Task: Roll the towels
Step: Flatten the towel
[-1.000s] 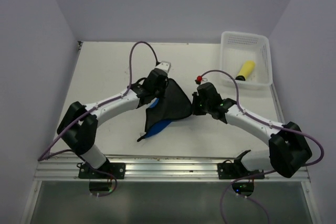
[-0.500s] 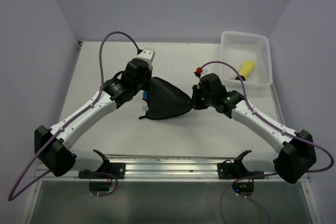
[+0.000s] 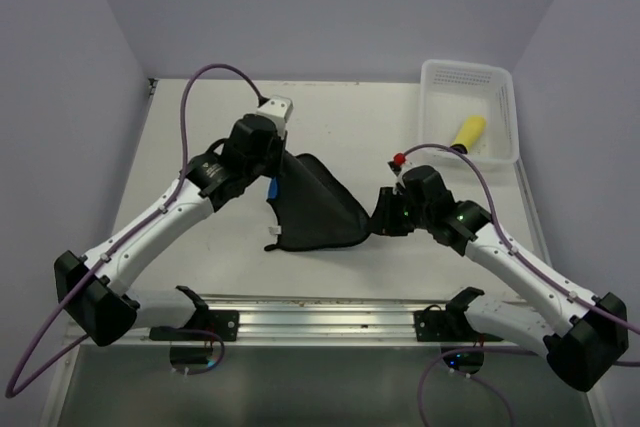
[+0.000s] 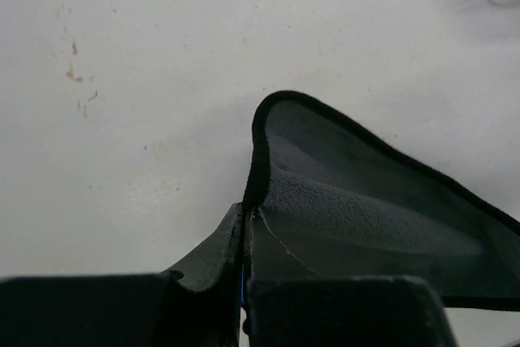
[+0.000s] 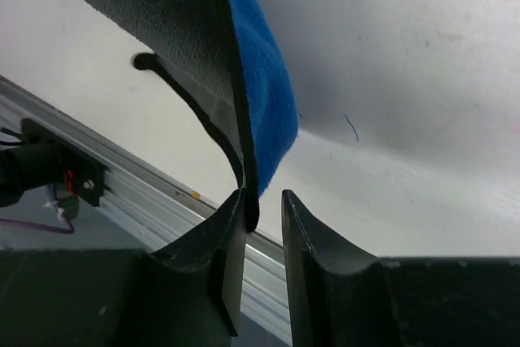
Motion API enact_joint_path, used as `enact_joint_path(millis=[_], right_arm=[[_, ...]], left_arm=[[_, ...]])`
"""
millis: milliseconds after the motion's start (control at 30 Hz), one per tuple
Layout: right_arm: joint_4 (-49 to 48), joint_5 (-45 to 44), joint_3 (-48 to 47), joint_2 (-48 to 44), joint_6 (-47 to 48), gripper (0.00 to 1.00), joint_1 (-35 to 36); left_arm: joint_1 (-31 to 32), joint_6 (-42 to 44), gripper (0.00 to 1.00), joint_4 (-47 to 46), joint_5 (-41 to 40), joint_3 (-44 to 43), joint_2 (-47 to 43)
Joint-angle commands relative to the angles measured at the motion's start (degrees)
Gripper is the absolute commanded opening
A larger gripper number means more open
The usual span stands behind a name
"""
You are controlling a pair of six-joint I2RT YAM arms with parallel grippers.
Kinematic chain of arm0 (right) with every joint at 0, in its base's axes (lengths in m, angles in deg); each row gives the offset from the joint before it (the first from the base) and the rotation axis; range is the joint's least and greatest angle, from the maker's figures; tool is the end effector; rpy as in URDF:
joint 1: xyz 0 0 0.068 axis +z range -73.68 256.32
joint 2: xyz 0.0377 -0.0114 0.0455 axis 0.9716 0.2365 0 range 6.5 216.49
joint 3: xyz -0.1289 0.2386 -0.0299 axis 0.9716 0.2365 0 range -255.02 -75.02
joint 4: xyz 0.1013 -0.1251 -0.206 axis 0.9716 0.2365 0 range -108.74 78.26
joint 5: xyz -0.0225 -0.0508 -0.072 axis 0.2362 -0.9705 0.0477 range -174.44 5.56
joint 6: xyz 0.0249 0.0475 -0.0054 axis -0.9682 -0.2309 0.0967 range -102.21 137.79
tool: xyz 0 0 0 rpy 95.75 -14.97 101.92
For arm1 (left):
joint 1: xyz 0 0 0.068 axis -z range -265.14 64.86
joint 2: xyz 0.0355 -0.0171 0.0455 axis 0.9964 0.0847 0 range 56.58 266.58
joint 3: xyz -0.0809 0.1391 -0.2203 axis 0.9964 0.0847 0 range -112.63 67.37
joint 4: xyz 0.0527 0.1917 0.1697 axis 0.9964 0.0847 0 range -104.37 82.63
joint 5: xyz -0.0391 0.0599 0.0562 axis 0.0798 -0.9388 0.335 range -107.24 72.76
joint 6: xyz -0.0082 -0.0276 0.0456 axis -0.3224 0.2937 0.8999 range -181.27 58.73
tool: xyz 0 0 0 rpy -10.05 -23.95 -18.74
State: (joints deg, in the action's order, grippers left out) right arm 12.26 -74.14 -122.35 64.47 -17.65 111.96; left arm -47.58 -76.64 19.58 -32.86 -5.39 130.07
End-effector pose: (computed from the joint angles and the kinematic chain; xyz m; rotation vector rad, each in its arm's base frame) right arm 0.1696 0.1295 0.2786 -0.1026 2.4307 0.8126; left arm 0.2277 -0.1630 0.3618 0.2627 2.1444 -0.2387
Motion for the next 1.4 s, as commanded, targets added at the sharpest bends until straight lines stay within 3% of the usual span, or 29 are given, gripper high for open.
enact_joint_path(millis=[0, 100, 200, 400, 533, 700, 833, 967, 1300, 1367], right_arm=[[3.5, -1.2, 3.8, -0.1, -0.7, 0.31, 0.0], [7.9, -5.5, 3.3, 0.2, 0.5, 0.52, 0.0], [7.9, -9.7, 0.8, -0.1, 1.9, 0.57, 0.0], [-1.2, -9.1, -6.9, 12.5, 6.3, 0.51, -0.3], [-10.1, -3.6, -13.7, 25.6, 7.7, 0.44, -1.3], [-14.7, 3.4, -26.4, 42.8, 11.6, 0.37, -1.3], [-13.1, 4.3, -36.4, 55.3, 14.7, 0.40, -1.3], [-11.5, 4.5, -41.9, 61.1, 16.2, 0.43, -0.9], [-10.0, -0.4, -44.2, 66.1, 20.9, 0.47, 1.0], [-8.7, -5.4, -45.0, 66.7, 23.0, 0.47, 2.8]], left_arm=[[-0.1, 0.6, 0.02, -4.8, 4.5, 7.3, 2.0], [0.0, -1.5, 0.02, -9.2, 8.0, 12.0, 5.3], [0.1, -3.8, 0.01, -10.3, 10.3, 15.0, 7.4], [0.1, -7.2, 0.11, -12.1, 11.0, 21.2, 6.2], [0.0, -8.9, 0.29, -13.1, 10.5, 23.4, 5.6], [0.0, -10.8, 0.41, -13.6, 6.5, 24.6, 4.8], [0.0, -13.6, 0.49, -17.2, 2.3, 29.8, -2.4], [0.1, -14.9, 0.52, -19.2, 0.8, 31.8, -6.1], [0.1, -14.9, 0.56, -19.0, -1.8, 32.7, -10.9], [0.1, -15.1, 0.56, -18.8, -2.0, 32.8, -10.7]])
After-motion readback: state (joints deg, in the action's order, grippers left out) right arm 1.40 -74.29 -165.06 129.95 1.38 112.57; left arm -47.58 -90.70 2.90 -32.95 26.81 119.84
